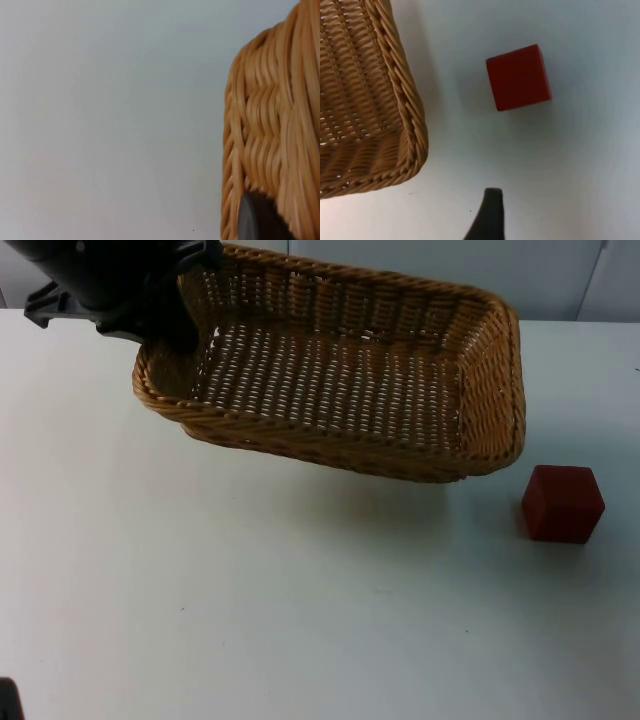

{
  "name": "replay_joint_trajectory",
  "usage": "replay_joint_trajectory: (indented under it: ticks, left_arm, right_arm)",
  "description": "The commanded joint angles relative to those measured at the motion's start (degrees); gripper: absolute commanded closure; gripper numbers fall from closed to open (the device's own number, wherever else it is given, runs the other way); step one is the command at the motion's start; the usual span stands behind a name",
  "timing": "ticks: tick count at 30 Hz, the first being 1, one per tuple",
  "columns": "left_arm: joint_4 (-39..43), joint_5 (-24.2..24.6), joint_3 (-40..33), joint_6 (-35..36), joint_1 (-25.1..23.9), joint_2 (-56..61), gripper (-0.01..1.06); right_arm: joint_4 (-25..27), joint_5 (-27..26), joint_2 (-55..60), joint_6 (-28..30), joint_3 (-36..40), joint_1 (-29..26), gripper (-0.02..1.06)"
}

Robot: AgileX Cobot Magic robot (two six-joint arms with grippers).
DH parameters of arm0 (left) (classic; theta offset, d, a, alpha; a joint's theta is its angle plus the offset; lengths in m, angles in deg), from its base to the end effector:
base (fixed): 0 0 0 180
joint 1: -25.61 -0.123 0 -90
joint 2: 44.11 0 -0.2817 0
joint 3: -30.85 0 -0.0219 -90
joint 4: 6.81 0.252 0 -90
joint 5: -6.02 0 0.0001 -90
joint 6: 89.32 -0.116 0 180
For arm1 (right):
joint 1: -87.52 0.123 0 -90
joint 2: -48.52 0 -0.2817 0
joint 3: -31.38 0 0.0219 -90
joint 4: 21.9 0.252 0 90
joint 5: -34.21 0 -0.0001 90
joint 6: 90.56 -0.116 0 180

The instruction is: Pick up the basket with the left hand and place the cube into the basket with the right hand.

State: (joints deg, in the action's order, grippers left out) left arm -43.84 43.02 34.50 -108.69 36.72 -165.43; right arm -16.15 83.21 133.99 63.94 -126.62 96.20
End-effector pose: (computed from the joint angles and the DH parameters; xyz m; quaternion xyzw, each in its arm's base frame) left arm 0.4196 -0.1253 0.1736 0.0449 0.9467 -0.2265 0.2248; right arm 0.2666 0.0496 0.2431 0.1672 0.9637 0.1017 0.1818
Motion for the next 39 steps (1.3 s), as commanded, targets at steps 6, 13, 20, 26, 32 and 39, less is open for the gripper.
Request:
replay_joint_trajectory:
  ticks: [6, 13, 20, 26, 32, 39]
  left_arm:
    - [-1.60, -0.67, 0.68, 0.39, -0.08, 0.99, 1.05]
    - [-1.60, -0.67, 0.68, 0.39, -0.08, 0.99, 1.05]
    - [-1.51, -0.78, 0.68, 0.39, -0.08, 0.99, 1.05]
    - [-1.51, -1.71, 0.68, 0.39, -0.08, 0.99, 1.05]
    - [-1.51, -2.54, 0.68, 0.39, -0.08, 0.99, 1.05]
    - [-1.51, -3.32, 0.68, 0.39, -0.08, 0.99, 1.05]
  right_arm:
    - [-1.39, -1.56, 0.07, -0.07, -0.50, -0.16, 0.32]
    - [-1.04, -1.54, 6.07, 0.40, -0.50, -0.16, 0.32]
    - [-0.95, -3.80, 10.12, 0.64, -0.50, -0.16, 0.32]
    - [-0.95, -5.35, 11.71, 1.48, -0.50, -0.16, 0.32]
    - [-0.82, -7.40, 14.13, 1.60, -0.50, -0.16, 0.32]
    - [0.15, -10.79, 17.70, 2.28, -0.50, -0.16, 0.32]
